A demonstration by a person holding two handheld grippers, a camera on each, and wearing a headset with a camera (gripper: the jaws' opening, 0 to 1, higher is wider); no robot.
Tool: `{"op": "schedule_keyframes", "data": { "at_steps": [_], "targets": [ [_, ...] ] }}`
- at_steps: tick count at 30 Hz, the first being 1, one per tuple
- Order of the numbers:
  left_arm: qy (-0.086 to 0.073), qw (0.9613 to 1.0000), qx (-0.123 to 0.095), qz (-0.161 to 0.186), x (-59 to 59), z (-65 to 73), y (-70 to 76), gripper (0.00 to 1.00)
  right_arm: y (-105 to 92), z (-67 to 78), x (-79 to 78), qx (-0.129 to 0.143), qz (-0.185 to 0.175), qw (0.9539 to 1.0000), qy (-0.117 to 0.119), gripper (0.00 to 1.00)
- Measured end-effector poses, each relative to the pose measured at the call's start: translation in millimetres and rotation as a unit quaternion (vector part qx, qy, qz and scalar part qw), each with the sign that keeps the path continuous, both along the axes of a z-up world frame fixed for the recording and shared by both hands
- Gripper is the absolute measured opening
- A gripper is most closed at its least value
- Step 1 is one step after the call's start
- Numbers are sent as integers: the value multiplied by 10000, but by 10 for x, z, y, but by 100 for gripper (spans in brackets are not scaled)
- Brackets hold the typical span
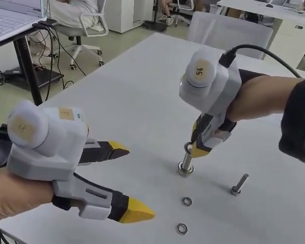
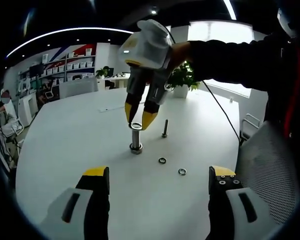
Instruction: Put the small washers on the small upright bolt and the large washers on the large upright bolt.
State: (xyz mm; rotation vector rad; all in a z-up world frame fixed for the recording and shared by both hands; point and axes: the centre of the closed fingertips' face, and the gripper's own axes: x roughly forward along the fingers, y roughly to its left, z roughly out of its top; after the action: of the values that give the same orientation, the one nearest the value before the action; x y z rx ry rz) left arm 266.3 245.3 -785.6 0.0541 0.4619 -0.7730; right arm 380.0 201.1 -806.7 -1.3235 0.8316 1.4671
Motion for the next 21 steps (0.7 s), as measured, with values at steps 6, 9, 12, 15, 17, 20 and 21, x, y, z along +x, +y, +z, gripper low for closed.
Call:
{"op": "schedule_keyframes", "data": {
  "at_steps": [6, 9, 12, 15, 17, 20, 21],
  "targets": [
    [0, 10000, -25, 17, 10, 2, 11, 81, -5, -32, 4, -67, 12, 10000, 40, 23],
    [8, 10000, -31, 23, 12, -6, 15, 81, 0, -38, 4, -79, 23, 10000, 41, 23],
    [13, 10000, -40, 24, 16, -10, 17, 81, -12, -64, 13, -119, 31, 9999, 39, 23],
    [19, 10000, -44, 26, 20, -17, 20, 81, -26, -82, 32, -160, 28, 9999, 28, 23],
    [21, 10000, -43, 25, 22, -22, 21, 81, -19, -99, 52, -166, 32, 9998, 40, 23],
    [31, 10000, -42, 19, 25, -28, 21, 81, -16, -112, 56, -183, 41, 9998, 40, 23],
    [29, 10000, -48, 16, 26, -27, 19, 81, -17, -116, 53, -193, 40, 9998, 47, 23]
  ]
}}
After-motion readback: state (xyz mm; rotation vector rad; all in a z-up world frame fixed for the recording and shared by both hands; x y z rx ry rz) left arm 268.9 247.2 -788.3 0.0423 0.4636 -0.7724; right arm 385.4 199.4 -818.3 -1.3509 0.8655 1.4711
